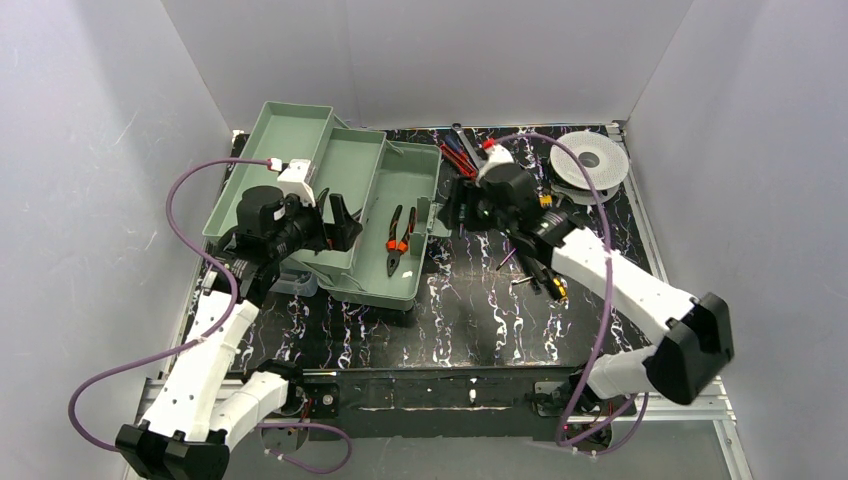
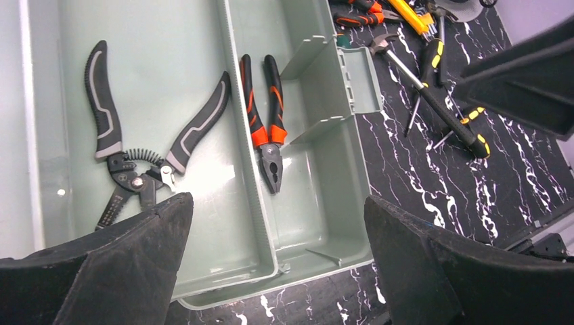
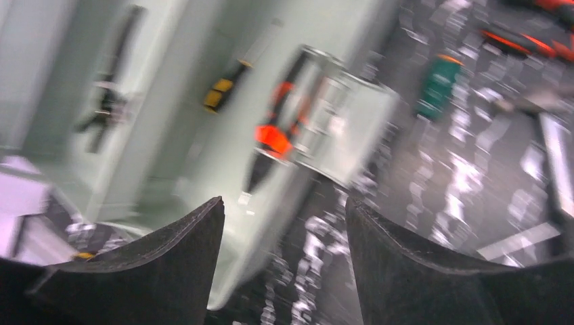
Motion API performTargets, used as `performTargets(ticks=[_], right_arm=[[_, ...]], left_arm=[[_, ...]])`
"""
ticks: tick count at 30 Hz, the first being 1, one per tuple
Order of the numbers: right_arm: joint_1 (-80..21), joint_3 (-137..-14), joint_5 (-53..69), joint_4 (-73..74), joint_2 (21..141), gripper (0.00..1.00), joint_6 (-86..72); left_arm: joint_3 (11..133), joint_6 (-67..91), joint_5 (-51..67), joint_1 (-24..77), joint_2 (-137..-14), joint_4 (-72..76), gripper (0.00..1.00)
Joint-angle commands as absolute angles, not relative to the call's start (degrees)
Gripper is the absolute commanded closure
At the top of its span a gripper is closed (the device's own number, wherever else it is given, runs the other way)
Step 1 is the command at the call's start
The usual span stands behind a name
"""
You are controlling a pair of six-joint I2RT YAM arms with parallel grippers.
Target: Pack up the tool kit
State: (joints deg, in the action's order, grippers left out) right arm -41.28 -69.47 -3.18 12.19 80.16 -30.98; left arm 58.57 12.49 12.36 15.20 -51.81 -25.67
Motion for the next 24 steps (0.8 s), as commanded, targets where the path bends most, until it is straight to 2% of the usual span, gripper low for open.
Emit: performTargets(ticks=[1, 5, 10, 13, 24], right_arm=[[-38.7, -61.3, -18.3, 23.3, 73.3, 0.26, -28.4], [-31.2, -55.3, -12.6, 27.4, 70.9, 0.24, -28.4], [-26.1, -53.7, -16.3, 31.9, 74.5, 0.2, -28.5], [-25.3, -55.6, -19.5, 34.7, 80.0, 0.18, -29.6], [-24.4, -61.0, -23.4, 35.3, 91.9, 0.23, -28.0]], left_arm=[[58.4, 12.6, 16.4, 15.0, -51.8, -24.5, 0.02], [58.2, 13.0, 18.3, 15.0, -52.4, -24.4, 0.02], [58.5, 13.5, 19.9, 15.0, -53.3, -24.3, 0.02], [58.5, 13.8, 20.7, 15.2, -53.7, -24.0, 0.02], [58.6, 13.4, 19.7, 16.0, -53.3, -24.4, 0.02]])
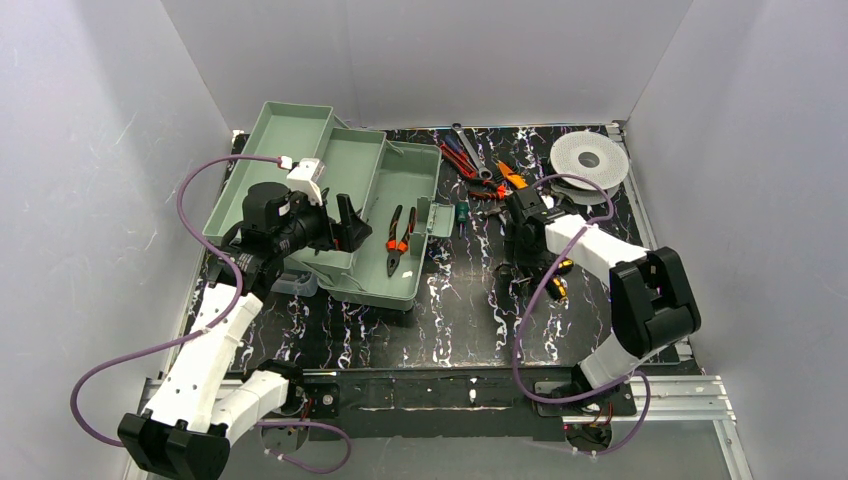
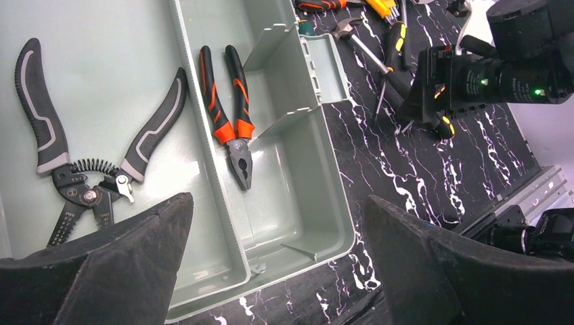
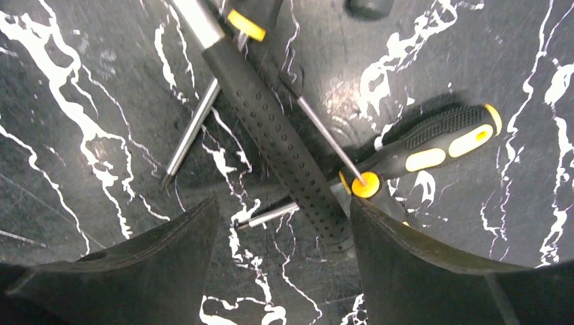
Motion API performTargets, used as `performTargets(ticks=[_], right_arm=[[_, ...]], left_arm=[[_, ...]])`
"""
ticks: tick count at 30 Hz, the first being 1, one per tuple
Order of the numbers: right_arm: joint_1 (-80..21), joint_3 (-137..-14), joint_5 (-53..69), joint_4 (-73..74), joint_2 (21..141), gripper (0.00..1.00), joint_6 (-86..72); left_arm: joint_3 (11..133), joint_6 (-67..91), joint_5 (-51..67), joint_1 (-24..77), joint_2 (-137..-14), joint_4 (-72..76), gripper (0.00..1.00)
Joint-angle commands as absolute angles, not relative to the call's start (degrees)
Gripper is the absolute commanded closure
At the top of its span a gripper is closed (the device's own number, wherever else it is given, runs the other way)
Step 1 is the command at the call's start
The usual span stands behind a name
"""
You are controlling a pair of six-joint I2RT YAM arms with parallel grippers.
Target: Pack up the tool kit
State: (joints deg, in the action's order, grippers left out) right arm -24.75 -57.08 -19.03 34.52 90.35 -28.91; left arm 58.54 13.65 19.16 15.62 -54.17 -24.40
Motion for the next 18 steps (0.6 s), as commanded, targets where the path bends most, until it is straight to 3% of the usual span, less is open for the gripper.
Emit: performTargets(ticks=[1, 10, 18], right_arm=[[-24.4, -61.3, -24.0, 35.3, 92.6, 0.23, -27.7], [-24.4, -62.6, -18.5, 34.2, 97.8, 0.37, -26.5], [-24.5, -62.5, -16.0, 32.9, 95.0, 0.74, -26.1]], left_arm=[[58.5, 13.4, 19.7, 16.0, -53.2, -24.4, 0.02], [58.5, 13.2, 19.1, 16.0, -53.2, -24.6, 0.02], [58.8, 13.2, 19.0, 16.0, -53.7, -24.8, 0.02]])
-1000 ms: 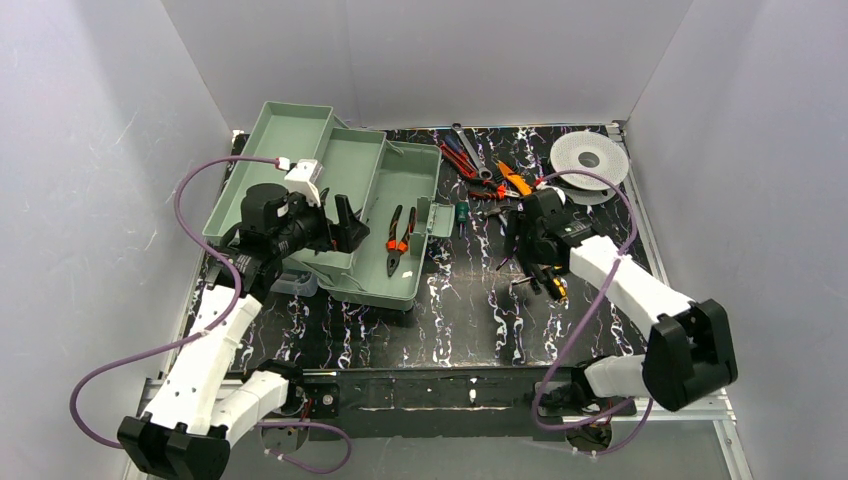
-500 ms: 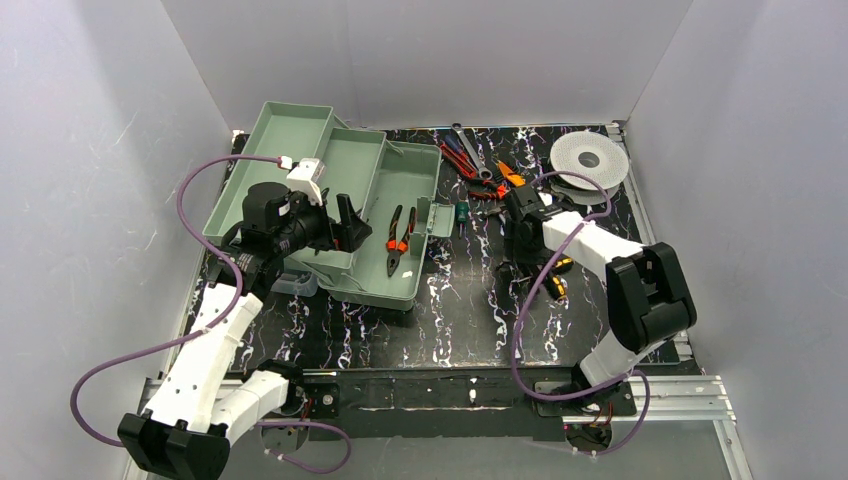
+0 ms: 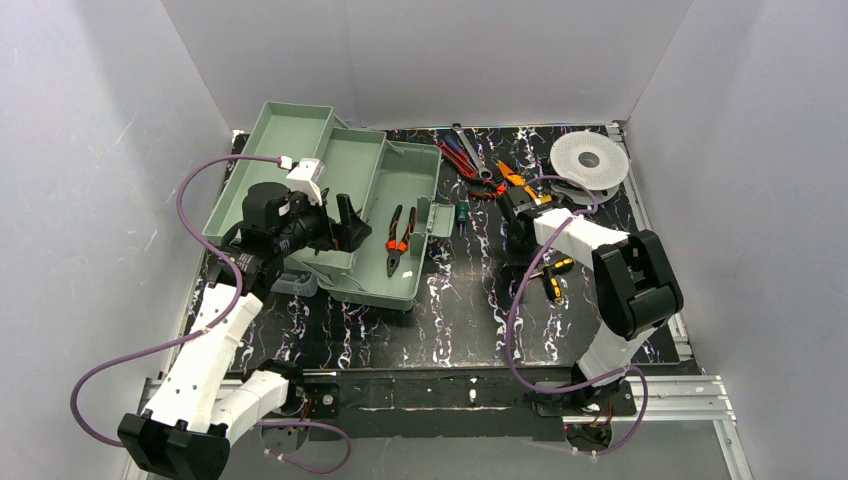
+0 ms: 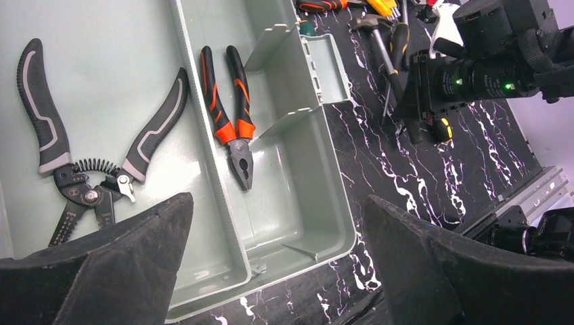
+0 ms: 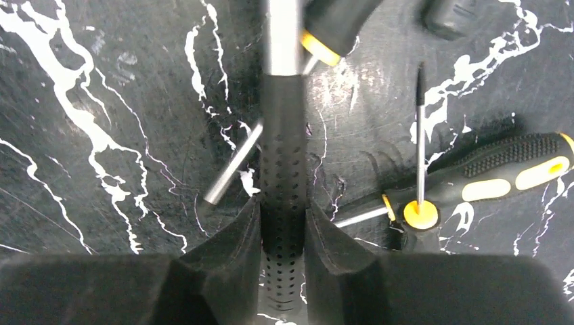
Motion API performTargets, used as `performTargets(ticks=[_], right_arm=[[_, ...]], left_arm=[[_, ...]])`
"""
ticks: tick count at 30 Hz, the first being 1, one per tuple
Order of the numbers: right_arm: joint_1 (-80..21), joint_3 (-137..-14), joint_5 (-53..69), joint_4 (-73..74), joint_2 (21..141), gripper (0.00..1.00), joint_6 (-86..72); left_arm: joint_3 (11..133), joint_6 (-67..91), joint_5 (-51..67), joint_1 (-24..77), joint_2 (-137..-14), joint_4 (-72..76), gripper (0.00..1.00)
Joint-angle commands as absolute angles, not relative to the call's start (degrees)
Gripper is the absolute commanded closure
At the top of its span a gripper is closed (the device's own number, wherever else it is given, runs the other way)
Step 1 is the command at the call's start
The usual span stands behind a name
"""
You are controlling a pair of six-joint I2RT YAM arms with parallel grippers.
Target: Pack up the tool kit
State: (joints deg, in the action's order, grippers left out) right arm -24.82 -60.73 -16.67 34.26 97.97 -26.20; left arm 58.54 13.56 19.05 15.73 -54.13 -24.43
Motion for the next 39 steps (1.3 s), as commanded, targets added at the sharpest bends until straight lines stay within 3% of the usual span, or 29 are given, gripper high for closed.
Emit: performTargets(ticks=[1, 3, 5, 11, 20, 31, 39], right_arm=[[-24.5, -62.2, -15.9, 32.7, 93.9, 0.8, -26.1], [-24.5, -61.9, -15.9, 32.4, 91.7, 0.83, -26.1], [-24.5, -61.8, -16.0, 32.3, 89.4, 0.98, -26.1], [-24.5, -61.5, -11.7, 30.8, 82.1, 0.99, -25.3], [-25.3, -57.6, 12.1, 14.7, 72.1, 0.99, -24.4], [-29.8, -64.5, 11.3, 15.7, 70.1, 0.99, -25.8], [-29.9, -73.9, 2.0, 30.7, 72.6, 0.99, -25.3]], left_arm=[[58.9, 13.2, 18.6, 16.0, -53.7, -24.9, 0.02], [59.1, 13.2, 18.0, 15.9, -53.6, -25.2, 0.02], [59.1, 13.2, 17.9, 15.9, -53.5, -25.3, 0.02], [59.2, 13.3, 18.2, 16.0, -53.7, -25.3, 0.02], [59.4, 13.3, 18.3, 15.9, -53.2, -25.3, 0.02], [59.2, 13.1, 18.0, 16.0, -52.4, -25.4, 0.02], [59.2, 13.0, 17.9, 16.0, -51.9, -25.5, 0.02]])
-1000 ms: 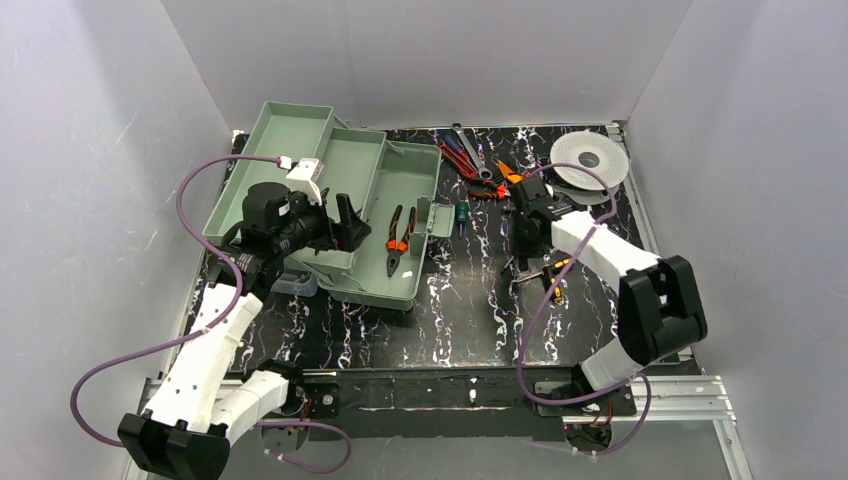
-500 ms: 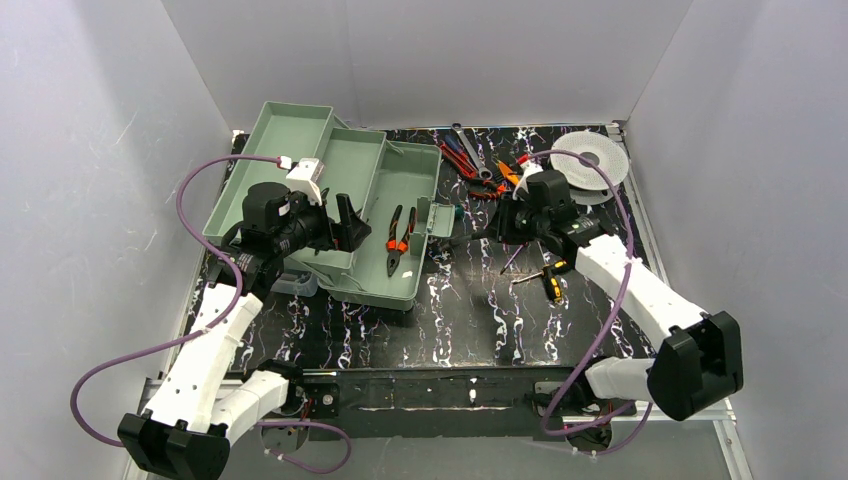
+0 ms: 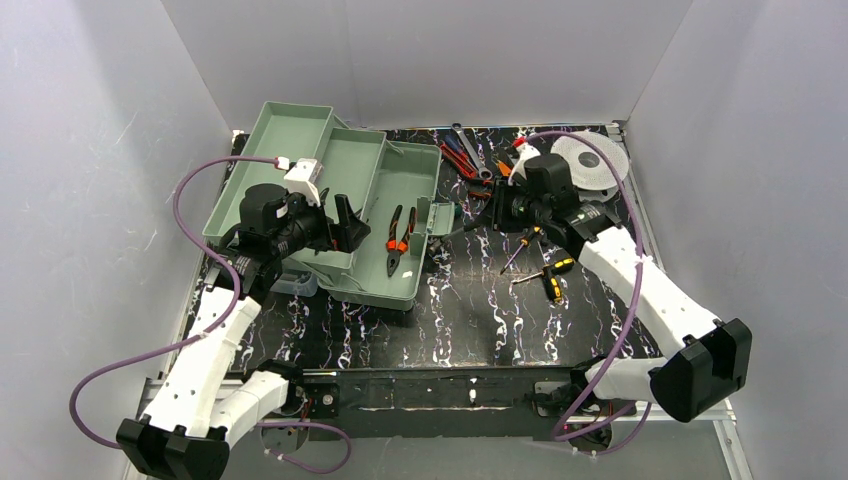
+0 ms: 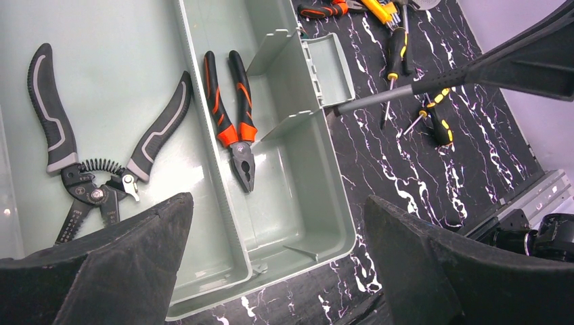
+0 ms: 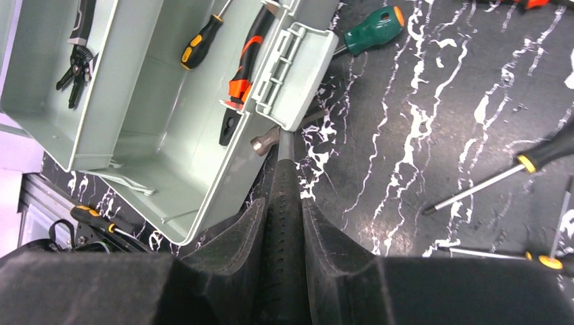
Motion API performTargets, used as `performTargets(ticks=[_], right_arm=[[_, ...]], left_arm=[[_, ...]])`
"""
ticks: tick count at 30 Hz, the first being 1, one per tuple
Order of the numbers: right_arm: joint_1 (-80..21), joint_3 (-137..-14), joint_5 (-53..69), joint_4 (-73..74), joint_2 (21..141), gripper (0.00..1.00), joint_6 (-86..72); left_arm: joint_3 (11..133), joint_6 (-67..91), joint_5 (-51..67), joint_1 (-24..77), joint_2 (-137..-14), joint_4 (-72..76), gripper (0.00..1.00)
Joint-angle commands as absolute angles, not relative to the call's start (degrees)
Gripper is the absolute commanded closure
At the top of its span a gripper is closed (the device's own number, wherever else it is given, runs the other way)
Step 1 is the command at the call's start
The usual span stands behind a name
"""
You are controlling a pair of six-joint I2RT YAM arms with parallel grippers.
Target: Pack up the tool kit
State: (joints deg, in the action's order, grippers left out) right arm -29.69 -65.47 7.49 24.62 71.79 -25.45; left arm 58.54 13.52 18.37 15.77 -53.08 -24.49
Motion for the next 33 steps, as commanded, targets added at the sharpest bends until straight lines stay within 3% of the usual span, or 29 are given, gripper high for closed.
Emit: performTargets(ticks=[1, 8, 18, 28, 33], right_arm=[[-29.9, -76.0, 0.6, 33.5, 73.2, 0.99, -24.7], [-29.9, -86.0, -7.8, 45.0, 75.5, 0.99, -21.9], [-31.4, -84.6, -2.7, 26.8, 72.5, 0.99, -23.4], [-34.2, -90.0, -5.6, 14.6, 85.5, 0.99, -27.0], [-37.4, -96.1, -13.4, 12.8, 94.5, 0.99, -27.5]], left_arm=[[59.2, 13.0, 17.8, 15.9, -52.0, -25.5, 0.02], [59.3, 13.0, 18.3, 15.9, -52.0, -25.5, 0.02], [59.2, 13.2, 18.5, 15.9, -52.5, -25.3, 0.0], [59.1, 13.1, 18.3, 15.9, -52.3, -25.1, 0.01], [59.1, 13.2, 18.2, 16.0, -52.5, -25.1, 0.0]])
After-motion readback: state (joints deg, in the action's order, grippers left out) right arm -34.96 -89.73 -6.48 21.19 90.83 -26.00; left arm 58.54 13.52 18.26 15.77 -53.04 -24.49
